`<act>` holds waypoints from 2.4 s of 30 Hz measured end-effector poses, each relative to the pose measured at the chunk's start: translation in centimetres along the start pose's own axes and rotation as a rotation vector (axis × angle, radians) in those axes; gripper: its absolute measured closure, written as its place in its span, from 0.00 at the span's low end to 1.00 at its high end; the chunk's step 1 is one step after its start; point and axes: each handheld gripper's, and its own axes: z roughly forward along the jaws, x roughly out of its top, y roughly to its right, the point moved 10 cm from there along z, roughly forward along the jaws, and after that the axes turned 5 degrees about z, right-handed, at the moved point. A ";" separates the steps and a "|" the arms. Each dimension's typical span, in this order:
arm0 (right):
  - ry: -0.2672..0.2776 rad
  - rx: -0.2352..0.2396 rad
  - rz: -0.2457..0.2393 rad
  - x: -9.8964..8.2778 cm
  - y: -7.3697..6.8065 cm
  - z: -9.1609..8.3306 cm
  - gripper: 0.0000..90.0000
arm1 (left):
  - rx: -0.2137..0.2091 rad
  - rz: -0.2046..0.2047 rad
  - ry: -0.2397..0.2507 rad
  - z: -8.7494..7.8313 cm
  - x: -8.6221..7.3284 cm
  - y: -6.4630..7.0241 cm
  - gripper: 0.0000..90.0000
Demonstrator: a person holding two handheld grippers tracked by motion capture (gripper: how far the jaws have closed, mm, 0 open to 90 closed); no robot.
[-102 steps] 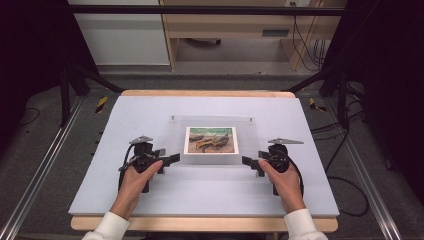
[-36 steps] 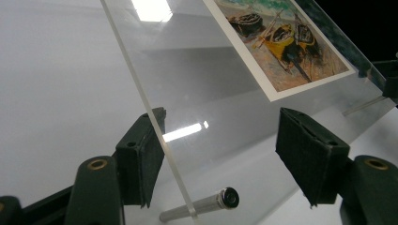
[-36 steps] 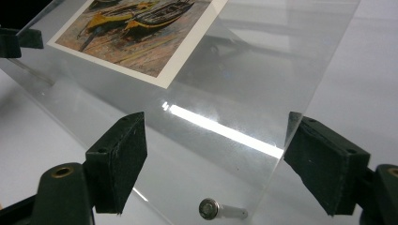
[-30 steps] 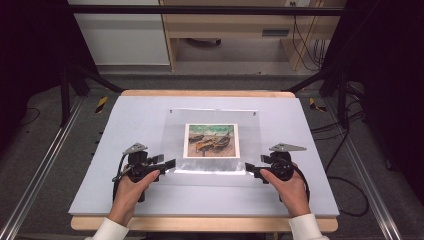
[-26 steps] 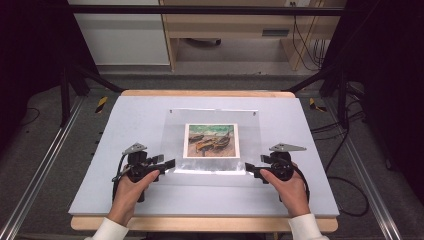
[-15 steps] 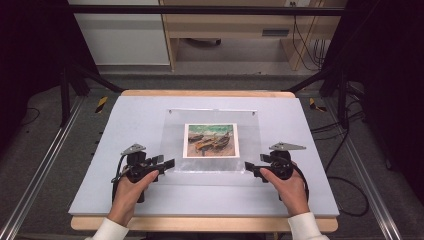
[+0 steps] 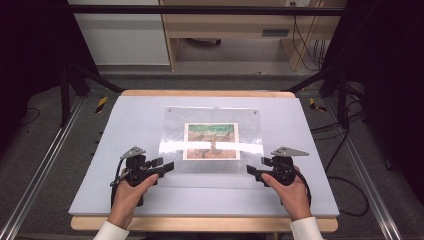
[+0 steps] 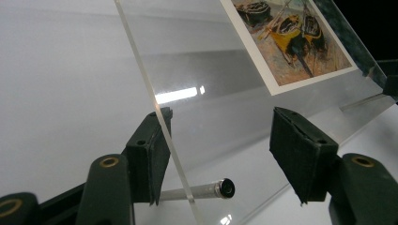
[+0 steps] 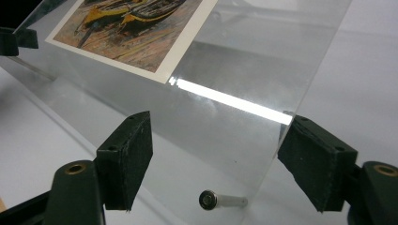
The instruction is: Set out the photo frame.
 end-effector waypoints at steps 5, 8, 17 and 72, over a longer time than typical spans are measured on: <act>0.003 -0.013 -0.014 -0.1 -0.1 -0.2 0.33 | 0.000 0.011 -0.003 -0.3 -0.2 0.2 0.44; 0.007 -0.016 -0.016 -0.2 -0.2 -0.4 0.35 | 0.004 0.014 -0.001 -0.4 -0.3 0.3 0.44; 0.018 -0.032 -0.031 -0.6 -0.3 -0.9 0.39 | 0.008 0.024 0.003 -0.9 -0.7 0.5 0.47; 0.015 -0.061 -0.125 -3.2 -1.0 -3.4 0.67 | 0.056 0.079 -0.021 -2.9 -3.4 1.6 0.64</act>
